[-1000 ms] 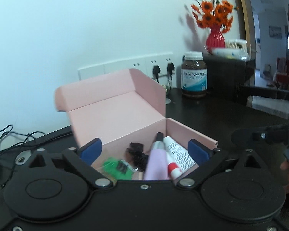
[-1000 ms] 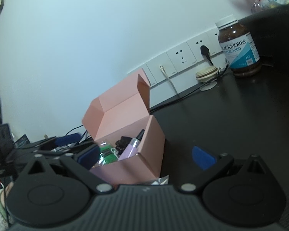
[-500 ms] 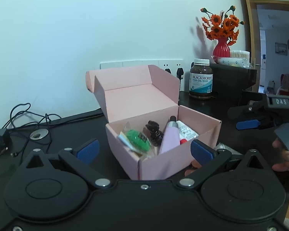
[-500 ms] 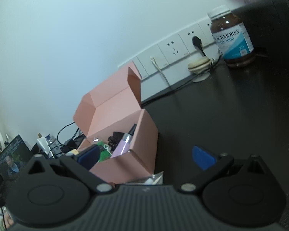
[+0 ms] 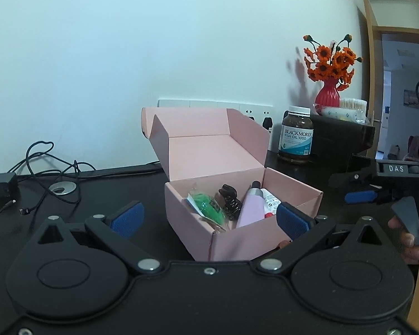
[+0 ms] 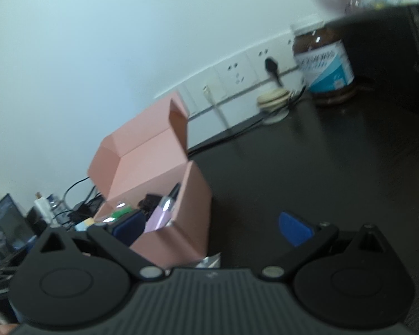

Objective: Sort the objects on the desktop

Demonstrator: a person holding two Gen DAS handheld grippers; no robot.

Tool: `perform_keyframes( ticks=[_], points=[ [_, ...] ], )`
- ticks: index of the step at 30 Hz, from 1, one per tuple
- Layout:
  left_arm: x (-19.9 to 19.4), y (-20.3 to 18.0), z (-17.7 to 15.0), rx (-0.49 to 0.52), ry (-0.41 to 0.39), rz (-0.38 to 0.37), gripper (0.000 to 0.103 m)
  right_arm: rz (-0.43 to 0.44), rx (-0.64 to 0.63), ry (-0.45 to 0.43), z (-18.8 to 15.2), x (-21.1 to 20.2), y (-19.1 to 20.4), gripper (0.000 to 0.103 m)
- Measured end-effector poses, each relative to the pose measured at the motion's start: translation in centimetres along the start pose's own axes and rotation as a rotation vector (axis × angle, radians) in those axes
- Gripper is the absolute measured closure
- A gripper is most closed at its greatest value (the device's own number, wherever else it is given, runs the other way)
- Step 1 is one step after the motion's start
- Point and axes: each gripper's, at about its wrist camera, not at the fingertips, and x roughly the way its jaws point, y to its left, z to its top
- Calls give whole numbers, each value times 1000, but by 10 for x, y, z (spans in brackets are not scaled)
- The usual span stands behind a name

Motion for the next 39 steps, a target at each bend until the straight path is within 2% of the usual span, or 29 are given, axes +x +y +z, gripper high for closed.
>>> perform_keyframes(
  ticks=[5,11,18,32,39],
  points=[
    [0,0,-1,2,3,4,0,37,2,-32,2,-5,-2,1],
    [1,4,-1,-25,11,12,0,15,-112,24,-1,2,16,1],
    [2,7,0,-45,15,18,0,17,-205,19,-5,0,30,1],
    [3,7,0,-47,22,28,0,49,-143,14,-4,-4,21,1],
    [3,5,0,-32,16,33,0,44,-196,3,-6,-6,28,1]
  ],
)
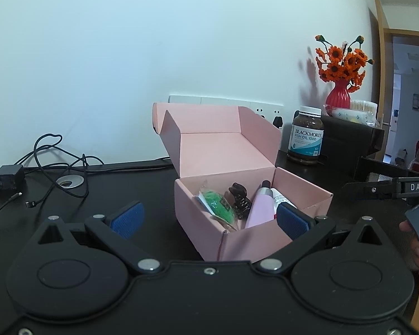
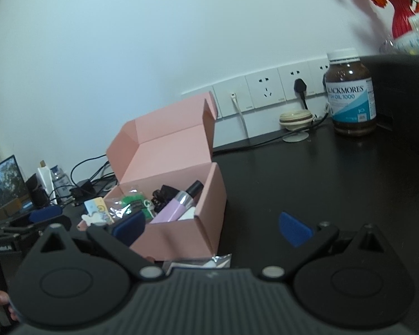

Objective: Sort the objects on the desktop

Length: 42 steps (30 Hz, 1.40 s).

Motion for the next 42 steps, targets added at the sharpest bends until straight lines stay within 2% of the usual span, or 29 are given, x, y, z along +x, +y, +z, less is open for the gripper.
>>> perform_keyframes(
  ticks=[7,42],
  points=[
    [-1,-2,0,11,-3,0,0,-2,-40,-12,-1,-1,6,1],
    [-1,1,0,-10,-5,-10,0,16,-42,10,-1,2,7,1]
  ],
)
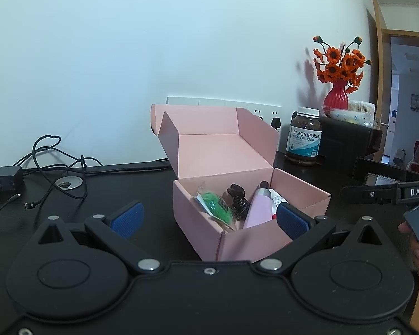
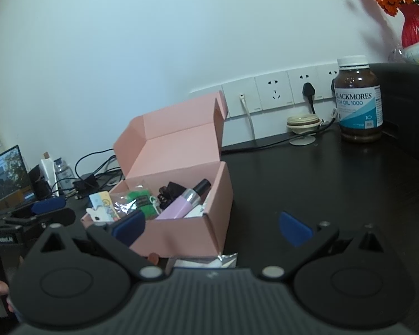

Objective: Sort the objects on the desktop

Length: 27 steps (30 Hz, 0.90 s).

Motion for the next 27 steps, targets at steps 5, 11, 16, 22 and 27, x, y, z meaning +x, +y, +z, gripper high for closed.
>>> perform_keyframes(
  ticks=[5,11,16,22,27],
  points=[
    [0,0,0,-1,-3,1,0,-14,-33,26,1,4,5,1],
    [-1,0,0,-2,-4,2,0,-26,-78,35,1,3,11,1],
    [-1,0,0,-12,-2,3,0,-57,-100,47,4,-2,14,1],
    [-1,0,1,-11,-2,3,0,-70,-166,77,7,-5,19,1],
    [0,0,0,-12,-3,4,0,-79,-225,96,2,-5,23,1]
  ],
)
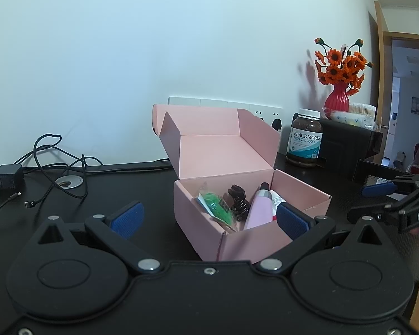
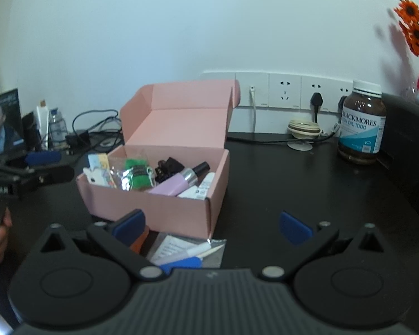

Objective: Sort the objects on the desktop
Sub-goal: 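Move the open right gripper toward the orange-brown comb beside the plastic bag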

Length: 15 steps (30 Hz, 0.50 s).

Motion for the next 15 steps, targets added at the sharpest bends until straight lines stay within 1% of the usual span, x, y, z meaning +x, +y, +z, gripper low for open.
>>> perform_keyframes(
  ticks=[12,15],
  points=[
    [1,4,0,-21,5,5,0,34,-17,21,-7,1,7,1],
    [2,5,1,-32,10,5,0,59,-23,20,-8,-3,7,1]
  ],
)
